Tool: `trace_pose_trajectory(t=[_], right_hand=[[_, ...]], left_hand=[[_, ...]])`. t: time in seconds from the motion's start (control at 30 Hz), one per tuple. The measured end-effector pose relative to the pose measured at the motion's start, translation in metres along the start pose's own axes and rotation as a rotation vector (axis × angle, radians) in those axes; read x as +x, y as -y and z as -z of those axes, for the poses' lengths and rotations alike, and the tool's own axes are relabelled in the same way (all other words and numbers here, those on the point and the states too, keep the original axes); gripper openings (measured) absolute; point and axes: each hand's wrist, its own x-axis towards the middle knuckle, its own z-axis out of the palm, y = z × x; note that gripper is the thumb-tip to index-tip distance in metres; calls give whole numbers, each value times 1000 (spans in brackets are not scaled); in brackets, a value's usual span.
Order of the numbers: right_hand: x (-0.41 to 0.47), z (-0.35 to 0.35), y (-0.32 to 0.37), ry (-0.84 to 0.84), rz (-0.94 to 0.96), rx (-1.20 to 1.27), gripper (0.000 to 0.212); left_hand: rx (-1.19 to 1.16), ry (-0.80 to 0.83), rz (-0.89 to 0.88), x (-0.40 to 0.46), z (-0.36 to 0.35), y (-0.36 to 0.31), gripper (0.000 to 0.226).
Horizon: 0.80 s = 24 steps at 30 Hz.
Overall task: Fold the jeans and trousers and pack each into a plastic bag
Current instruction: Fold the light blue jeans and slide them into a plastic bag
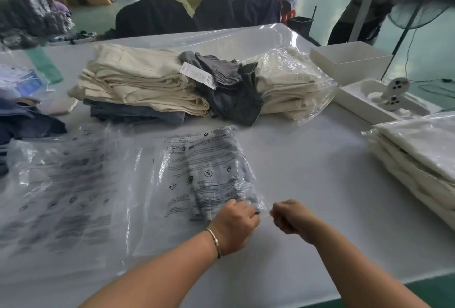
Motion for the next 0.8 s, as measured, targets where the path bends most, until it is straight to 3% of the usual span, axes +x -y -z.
trace_pose_trajectory(t=[0.23, 0.37, 0.53, 0.8], right_hand=[[13, 20, -5, -92, -11, -3, 35], [18, 12, -5, -75, -18, 13, 36], [22, 8, -4, -67, -25, 14, 36], [29, 6, 4, -17, -64, -46, 30]], left_hand=[[137, 195, 72, -105, 0, 56, 17], [199, 192, 133, -149, 8, 71, 7], [245, 243, 127, -193, 17, 86, 17], [257, 142, 69, -207, 29, 102, 16]])
